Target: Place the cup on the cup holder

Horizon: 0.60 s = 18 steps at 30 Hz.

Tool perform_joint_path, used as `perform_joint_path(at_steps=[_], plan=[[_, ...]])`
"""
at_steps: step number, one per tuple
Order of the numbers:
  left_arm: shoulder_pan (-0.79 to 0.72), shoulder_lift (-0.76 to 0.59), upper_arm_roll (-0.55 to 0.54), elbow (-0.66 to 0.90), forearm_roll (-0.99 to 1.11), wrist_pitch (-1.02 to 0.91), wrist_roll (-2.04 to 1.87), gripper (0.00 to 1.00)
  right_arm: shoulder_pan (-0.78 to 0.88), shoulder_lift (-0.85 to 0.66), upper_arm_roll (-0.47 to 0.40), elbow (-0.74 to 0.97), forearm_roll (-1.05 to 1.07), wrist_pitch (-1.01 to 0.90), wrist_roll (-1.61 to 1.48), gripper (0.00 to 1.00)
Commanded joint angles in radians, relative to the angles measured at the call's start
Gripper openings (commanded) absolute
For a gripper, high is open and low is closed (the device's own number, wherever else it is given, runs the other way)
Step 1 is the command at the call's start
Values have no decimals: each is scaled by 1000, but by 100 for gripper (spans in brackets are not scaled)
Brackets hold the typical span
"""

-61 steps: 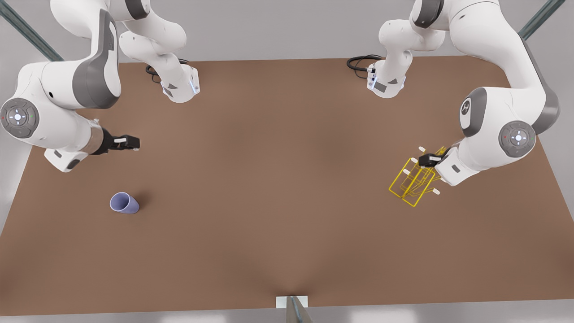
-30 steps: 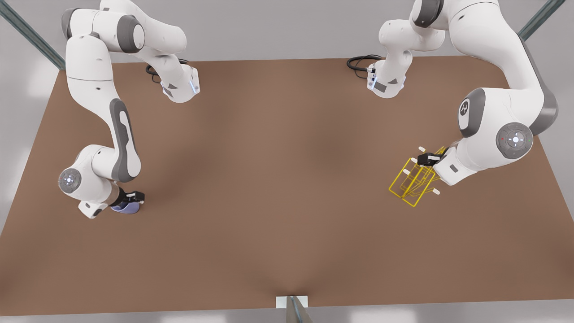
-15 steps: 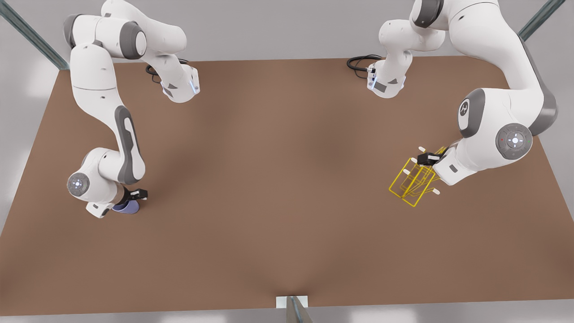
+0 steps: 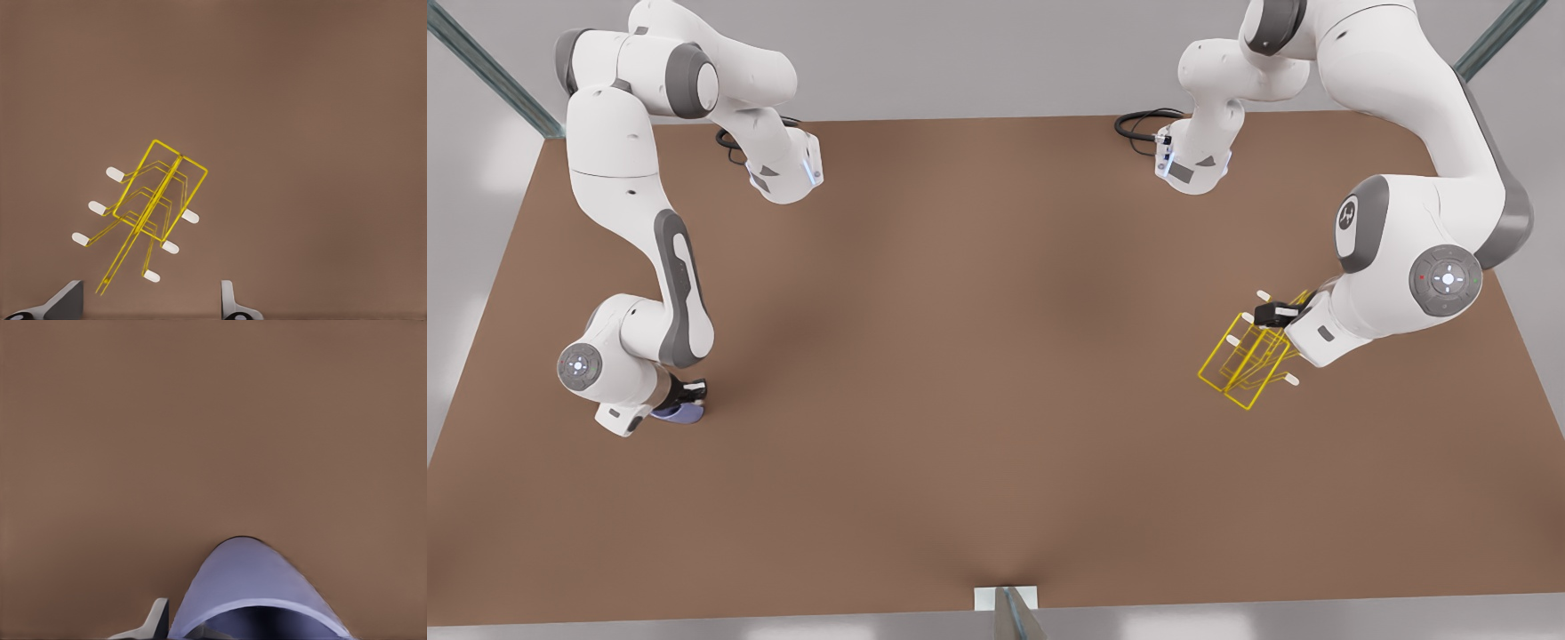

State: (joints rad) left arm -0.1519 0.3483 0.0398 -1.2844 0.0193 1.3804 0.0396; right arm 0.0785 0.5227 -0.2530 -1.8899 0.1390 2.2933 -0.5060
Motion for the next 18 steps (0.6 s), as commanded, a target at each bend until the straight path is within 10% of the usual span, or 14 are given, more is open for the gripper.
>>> perform_joint_path(at_steps=[1,11,18], plan=[[0,-2,0,0,1,0,0,100,0,-1,0,0,-1,-2,-55,23],[0,-2,0,0,1,-1,0,100,53,-10,121,178,17,-58,-46,21],[0,0,0,0,1,2,0,100,274,76,158,359,674,-54,-20,21]])
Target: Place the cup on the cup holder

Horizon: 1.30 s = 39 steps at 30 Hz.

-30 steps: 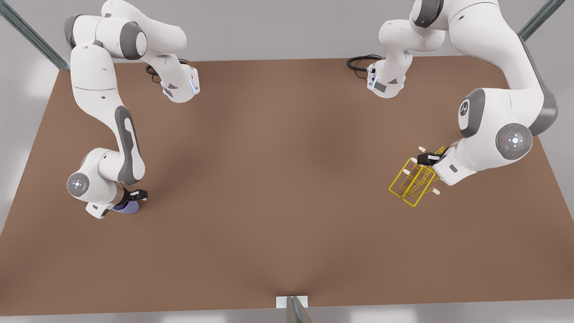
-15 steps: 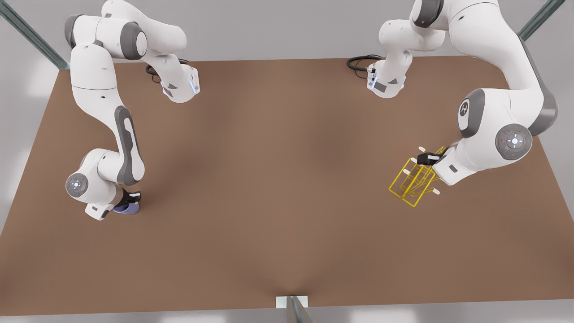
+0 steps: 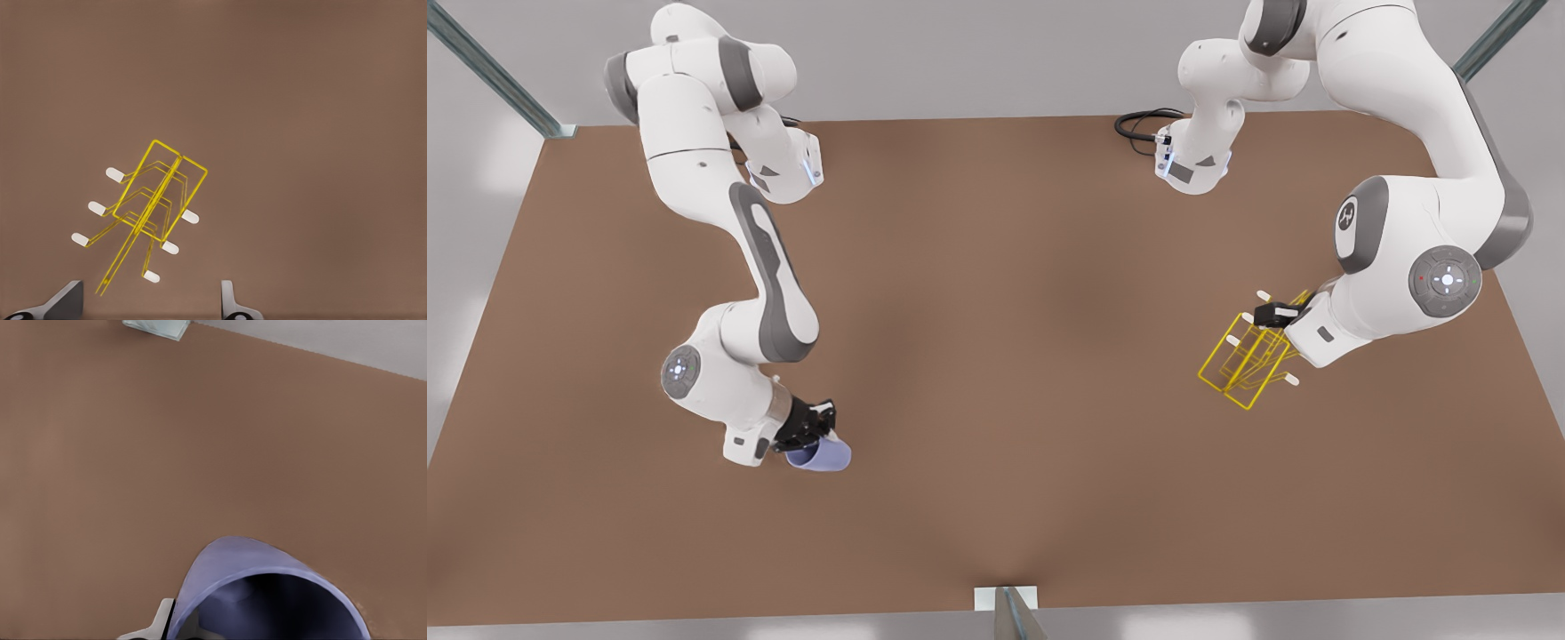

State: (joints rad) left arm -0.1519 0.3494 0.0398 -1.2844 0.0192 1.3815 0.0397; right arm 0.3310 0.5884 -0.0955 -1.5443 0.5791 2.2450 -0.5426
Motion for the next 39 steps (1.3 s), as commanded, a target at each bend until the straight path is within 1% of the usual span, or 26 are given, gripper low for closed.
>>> perform_joint_path(at_steps=[1,3,4,6,8,11,17,22,23,24,25,26,27,28,31,33,36,39], plan=[[0,-1,0,0,1,2,0,100,43,25,0,13,344,-5,15,21],[0,-1,0,0,-1,2,0,100,80,64,3,72,502,-8,30,21],[0,-1,0,0,1,1,0,100,86,76,37,73,571,-7,43,21],[0,-3,0,0,1,-6,0,100,115,106,56,93,734,-2,39,21],[2,-6,2,2,1,-15,0,100,155,192,56,167,877,-1,26,21],[2,-6,2,2,1,-15,0,100,235,258,56,230,909,1,16,21],[3,-4,3,2,2,-18,0,100,287,350,56,231,912,1,-109,21],[3,-4,3,2,2,-16,0,100,287,360,56,233,910,1,-126,21],[3,-4,3,2,2,-18,0,100,287,366,56,233,910,1,-122,74],[3,-4,3,2,2,-18,0,100,287,378,54,234,912,2,-126,100],[2,-4,3,2,2,-28,-15,100,287,383,54,234,912,2,-126,100],[-9,-4,-3,3,-4,-87,-108,100,287,383,54,236,912,2,-125,100],[-50,-3,-1,4,2,-153,-125,100,287,387,54,236,912,2,-125,100],[-55,-3,0,7,-1,-193,-152,100,287,389,56,234,912,1,-123,100],[-74,0,-3,22,-1,-177,-150,100,247,375,54,231,874,-13,-119,100],[-98,-50,-6,-12,-4,-154,-173,100,198,364,53,227,809,-108,-115,100],[-100,-63,-34,-20,-5,-104,-176,100,114,346,46,224,645,-257,-112,100],[-106,-67,-35,-21,-13,-98,-262,100,-39,311,42,225,346,-473,-120,100]])
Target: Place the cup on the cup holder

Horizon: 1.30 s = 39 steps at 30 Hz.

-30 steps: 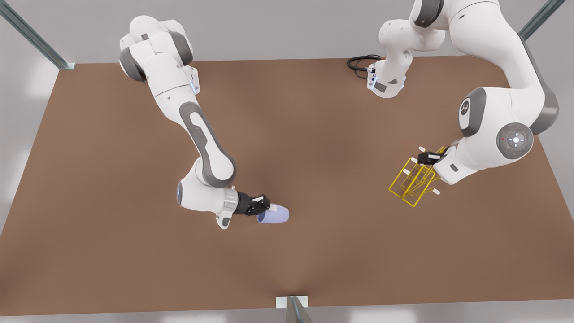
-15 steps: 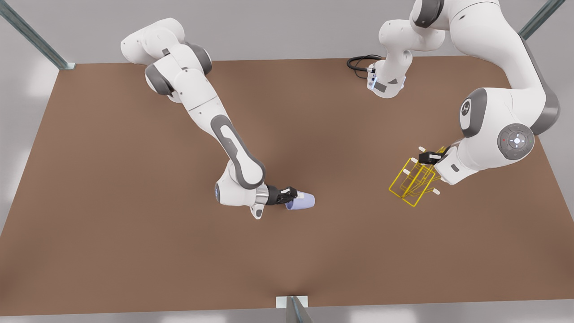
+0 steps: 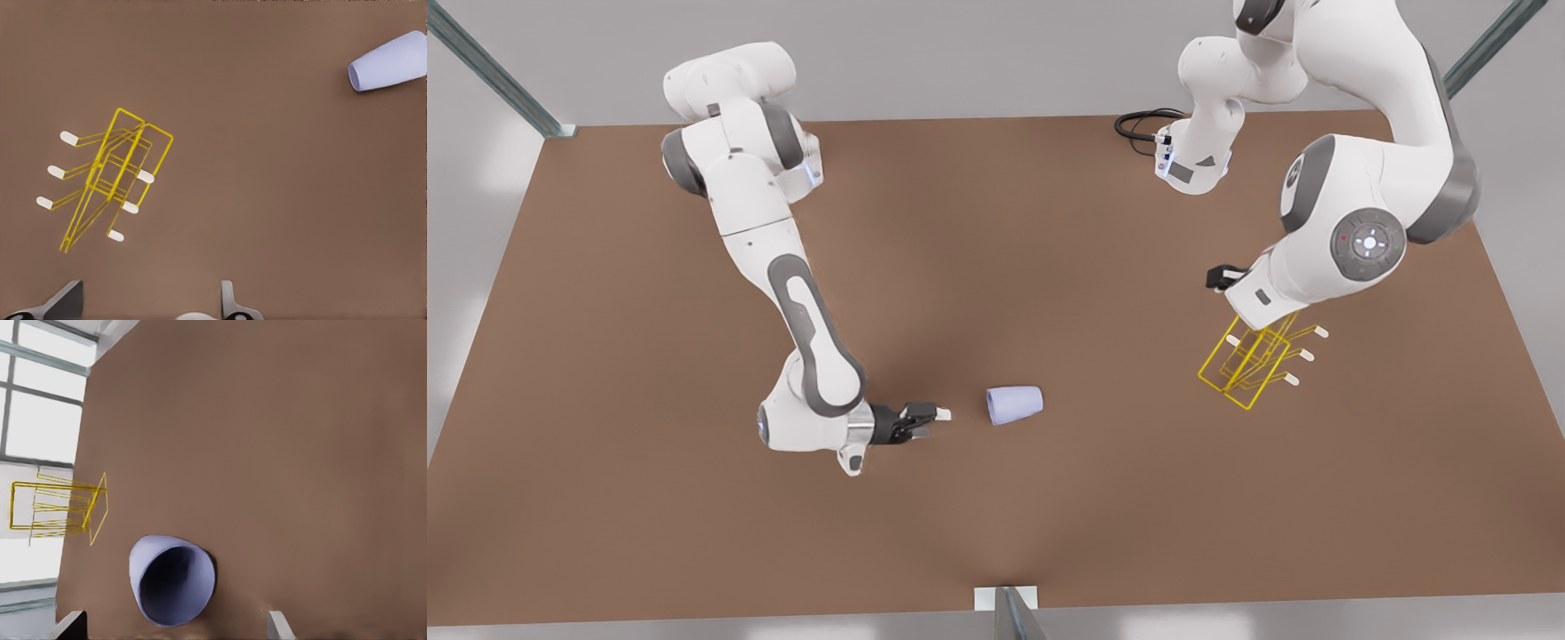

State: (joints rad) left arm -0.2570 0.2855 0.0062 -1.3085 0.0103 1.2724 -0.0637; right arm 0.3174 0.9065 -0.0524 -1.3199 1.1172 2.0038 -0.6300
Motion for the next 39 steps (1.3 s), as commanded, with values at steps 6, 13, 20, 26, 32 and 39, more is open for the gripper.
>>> perform_joint_path(at_steps=[6,13,20,26,32,39], plan=[[-245,268,-135,60,-33,375,-1663,100,-143,-277,-187,68,-918,-629,145,100],[-286,374,-117,5,-24,841,-2549,100,-158,-659,-129,13,-1079,-688,500,100],[-228,466,-115,-41,-55,1085,-2625,100,-212,-779,-21,-131,-1131,-671,562,100],[-232,500,-117,-52,-164,1085,-2812,100,-193,-741,-23,-101,-1132,-674,584,100],[-278,523,-120,-52,-141,1085,-2754,100,-186,-733,-24,-96,-1151,-677,635,100],[-275,572,-120,-52,-144,1130,-2570,100,-178,-732,-26,-94,-1151,-672,639,100]])
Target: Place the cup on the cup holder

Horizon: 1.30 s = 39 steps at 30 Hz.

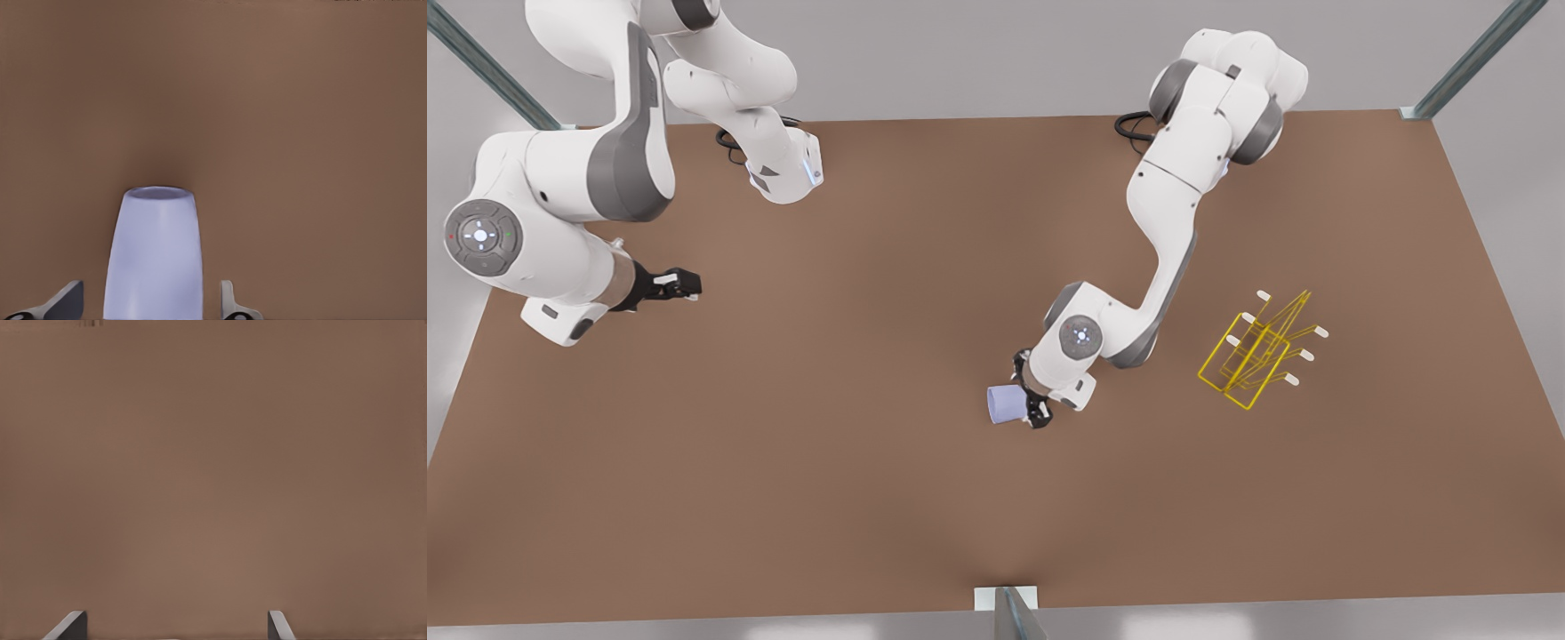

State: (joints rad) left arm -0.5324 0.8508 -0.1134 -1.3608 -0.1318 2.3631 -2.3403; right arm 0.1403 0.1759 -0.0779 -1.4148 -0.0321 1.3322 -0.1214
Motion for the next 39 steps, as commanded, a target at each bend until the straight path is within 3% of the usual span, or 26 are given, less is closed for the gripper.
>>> perform_joint_path(at_steps=[1,21,22,23,28,30,32,33,34,35,37,39], plan=[[0,7,0,2,-2,39,-283,100,-1,-1,0,0,-2,-1,131,100],[-37,111,0,0,-2,139,-280,100,-1,7,0,0,0,1,132,100],[-37,109,-2,0,-2,139,-283,77,-1,7,0,0,0,1,132,100],[-37,109,0,0,-2,137,-281,60,-1,7,0,0,0,1,132,100],[-14,56,1,-6,-8,96,-283,61,-5,7,0,14,0,1,128,100],[9,-48,27,2,1,-204,-281,61,-7,7,0,14,0,1,128,100],[8,-102,98,117,150,-602,-275,61,-7,7,0,14,-2,1,128,100],[-38,-102,159,117,220,-636,-269,61,-7,7,0,14,-2,1,128,100],[-157,-104,350,108,256,-676,-225,61,-7,7,0,14,-2,1,128,100],[-354,-104,642,78,253,-705,-93,61,-7,7,0,14,-2,1,128,100],[-609,-102,969,-4,247,-752,156,61,-7,7,0,14,-2,1,128,100],[-845,-75,1219,-162,247,-752,331,61,-7,7,0,14,-2,1,128,100]])
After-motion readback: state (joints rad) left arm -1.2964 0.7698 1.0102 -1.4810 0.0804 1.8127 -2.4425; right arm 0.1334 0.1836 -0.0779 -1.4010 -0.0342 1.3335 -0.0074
